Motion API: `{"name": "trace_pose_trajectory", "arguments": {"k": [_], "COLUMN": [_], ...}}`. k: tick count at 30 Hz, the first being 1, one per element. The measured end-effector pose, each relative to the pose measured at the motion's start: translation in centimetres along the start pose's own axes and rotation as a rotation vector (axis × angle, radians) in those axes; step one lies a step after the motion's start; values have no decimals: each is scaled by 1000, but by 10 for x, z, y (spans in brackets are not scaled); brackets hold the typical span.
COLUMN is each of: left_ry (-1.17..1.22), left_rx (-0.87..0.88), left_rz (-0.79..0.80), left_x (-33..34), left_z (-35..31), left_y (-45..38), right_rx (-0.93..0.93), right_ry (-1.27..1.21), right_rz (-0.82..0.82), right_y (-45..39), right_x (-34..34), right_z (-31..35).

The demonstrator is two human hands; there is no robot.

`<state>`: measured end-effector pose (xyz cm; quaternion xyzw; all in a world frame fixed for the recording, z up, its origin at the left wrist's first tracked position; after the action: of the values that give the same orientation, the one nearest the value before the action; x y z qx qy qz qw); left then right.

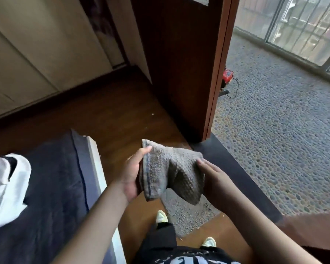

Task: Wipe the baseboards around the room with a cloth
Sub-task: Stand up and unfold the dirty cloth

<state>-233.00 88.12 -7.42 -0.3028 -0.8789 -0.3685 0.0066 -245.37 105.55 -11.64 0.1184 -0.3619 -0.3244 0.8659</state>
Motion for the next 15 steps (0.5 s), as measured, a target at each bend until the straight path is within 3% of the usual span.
{"name": "trace_pose_trajectory", "arguments": {"k": [5, 9, 15], "left_ry": [195, 247, 35], "left_rx": [136, 254, 437], "left_rz": [40, -67, -249], "left_x": [-47, -88, -189], "left_z": [-10, -37, -86], "left_y": [-14, -34, -78], "right_rx": [21, 21, -55], "right_ry": [-16, 23, 330], "right_rz": [49, 112, 110], "right_y": [-51, -105, -188], "right_x": [52, 107, 200], "right_z": [-1, -8, -26]}}
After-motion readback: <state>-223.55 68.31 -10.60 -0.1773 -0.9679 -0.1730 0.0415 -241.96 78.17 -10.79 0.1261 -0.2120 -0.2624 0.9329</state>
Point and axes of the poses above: each hand's wrist, its own y-axis away from the middle knuckle, its own x-axis out of the palm, z = x × y, the point moved 1 cm from there along -y, towards the middle knuckle, and after that the axes turned 5 degrees about -z, right-handed, at the moved point
